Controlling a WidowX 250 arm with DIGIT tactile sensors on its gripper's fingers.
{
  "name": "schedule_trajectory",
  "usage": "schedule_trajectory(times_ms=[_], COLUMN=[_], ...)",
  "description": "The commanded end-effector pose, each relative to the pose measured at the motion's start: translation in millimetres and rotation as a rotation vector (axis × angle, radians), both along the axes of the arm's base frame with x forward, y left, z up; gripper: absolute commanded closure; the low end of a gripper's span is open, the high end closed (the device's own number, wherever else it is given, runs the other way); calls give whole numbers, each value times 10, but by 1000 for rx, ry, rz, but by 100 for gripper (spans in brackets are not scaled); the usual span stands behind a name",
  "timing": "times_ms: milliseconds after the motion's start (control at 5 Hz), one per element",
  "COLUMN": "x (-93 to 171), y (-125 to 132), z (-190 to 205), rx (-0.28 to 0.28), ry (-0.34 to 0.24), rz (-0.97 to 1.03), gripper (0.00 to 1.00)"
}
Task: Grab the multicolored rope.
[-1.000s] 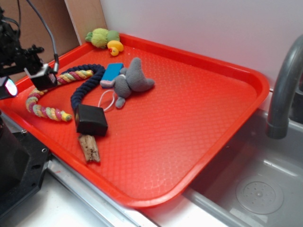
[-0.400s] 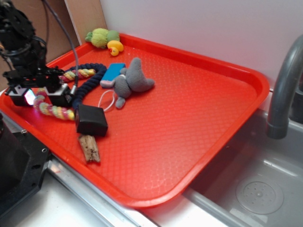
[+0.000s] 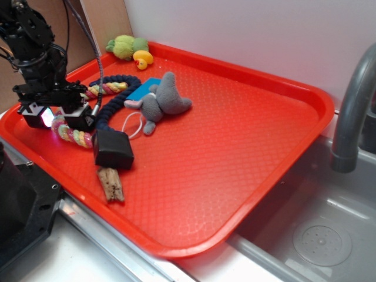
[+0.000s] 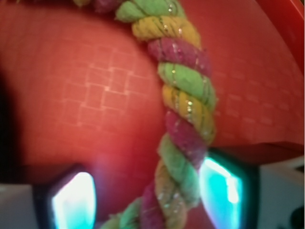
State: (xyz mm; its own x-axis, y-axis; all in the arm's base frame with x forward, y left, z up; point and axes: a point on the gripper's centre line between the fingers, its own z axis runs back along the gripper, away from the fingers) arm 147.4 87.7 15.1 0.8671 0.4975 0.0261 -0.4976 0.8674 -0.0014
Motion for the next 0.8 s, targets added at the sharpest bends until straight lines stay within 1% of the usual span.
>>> schedule_trajectory(times_ms=[0,200,400,600], x=[209,309,213,145], y=[-437,-569,-390,-141], z=[727,949,1071,827], rx=[40,65,92,46], ry=[-92,-85,-144,-130], rz=[-259,-312,-205,-82], gripper=[100,100,0,0])
